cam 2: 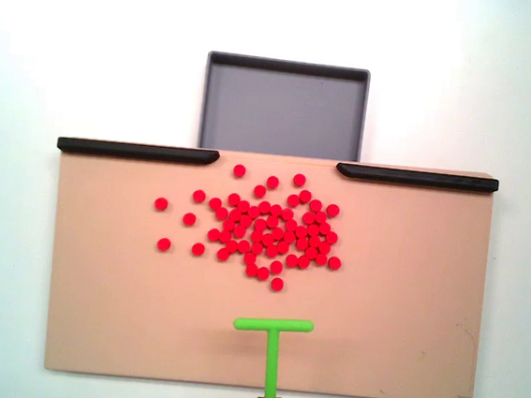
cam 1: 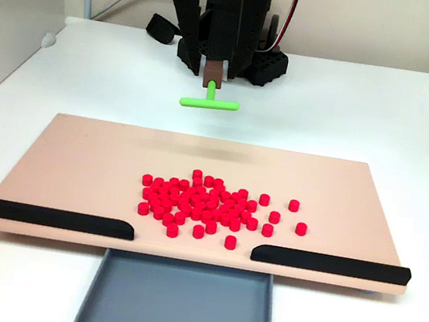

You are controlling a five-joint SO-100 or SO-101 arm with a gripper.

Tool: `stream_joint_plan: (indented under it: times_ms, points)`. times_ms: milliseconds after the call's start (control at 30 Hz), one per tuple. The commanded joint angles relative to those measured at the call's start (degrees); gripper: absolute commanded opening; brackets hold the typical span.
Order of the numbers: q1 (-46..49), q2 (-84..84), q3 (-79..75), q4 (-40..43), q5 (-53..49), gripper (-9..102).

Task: Push granules from left to the grey container

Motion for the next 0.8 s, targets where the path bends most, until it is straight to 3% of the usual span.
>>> stream_joint_plan:
  times_ms: [0, 767]
  points:
    - [-1.3, 0.9, -0.7, -0.2, 1.8, 0]
    - [-3.8, 2.0, -1.3, -0.2, 6.9, 0]
